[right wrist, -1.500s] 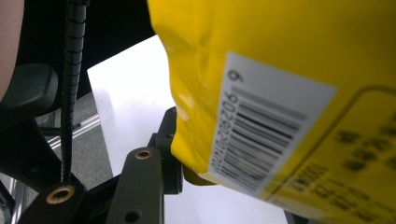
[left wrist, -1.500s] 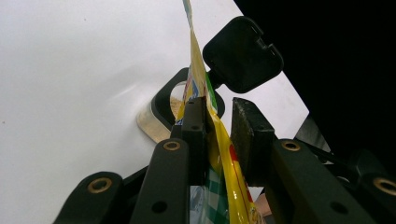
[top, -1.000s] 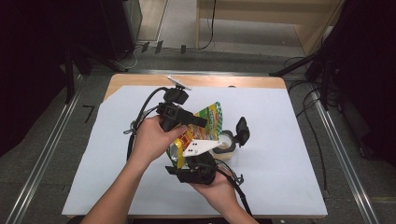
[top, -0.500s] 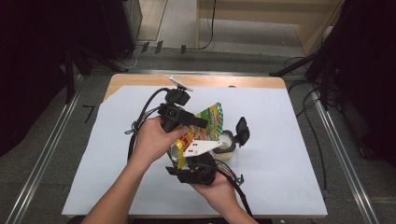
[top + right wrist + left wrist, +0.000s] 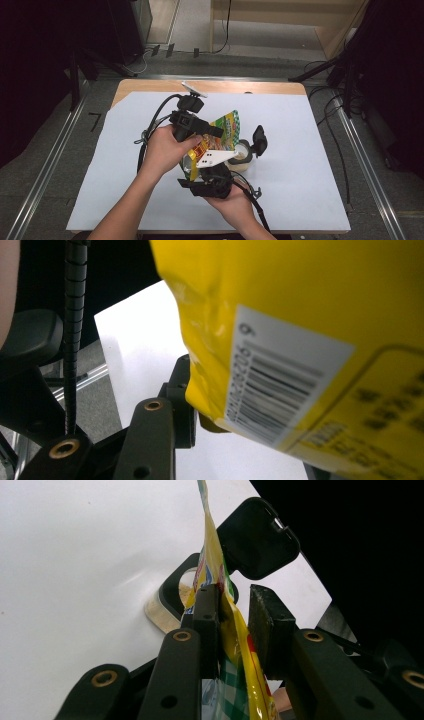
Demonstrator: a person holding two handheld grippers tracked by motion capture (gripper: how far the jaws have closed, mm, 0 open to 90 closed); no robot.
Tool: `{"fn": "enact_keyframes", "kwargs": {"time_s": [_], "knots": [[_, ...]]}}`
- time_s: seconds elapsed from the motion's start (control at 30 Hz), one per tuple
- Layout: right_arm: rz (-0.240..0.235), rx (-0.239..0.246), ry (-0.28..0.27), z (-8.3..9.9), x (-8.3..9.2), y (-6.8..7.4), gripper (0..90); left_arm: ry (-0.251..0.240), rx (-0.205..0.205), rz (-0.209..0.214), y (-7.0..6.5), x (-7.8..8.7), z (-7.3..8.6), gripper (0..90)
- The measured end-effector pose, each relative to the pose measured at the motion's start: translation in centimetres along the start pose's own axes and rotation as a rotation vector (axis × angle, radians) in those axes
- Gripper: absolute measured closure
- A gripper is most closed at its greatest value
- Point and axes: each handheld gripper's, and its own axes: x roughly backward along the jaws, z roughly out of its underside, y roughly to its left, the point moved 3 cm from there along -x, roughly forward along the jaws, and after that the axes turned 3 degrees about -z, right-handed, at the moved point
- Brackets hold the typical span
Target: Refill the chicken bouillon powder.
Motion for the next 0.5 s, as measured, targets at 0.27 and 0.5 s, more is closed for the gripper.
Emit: {"fn": "enact_keyframes", "kwargs": {"time_s": [0.27, 0.5], "knots": [[0.007, 0.02, 0.013, -0.24, 0.23, 0.16, 61.9, 0.007, 0.023, 0.01, 0.44, 0.1, 0.01, 77.2], [0.006, 0.02, 0.022, -0.24, 0.34, 0.06, 62.3, 0.01, 0.04, 0.019, 0.82, -0.09, -0.03, 76.7]]}}
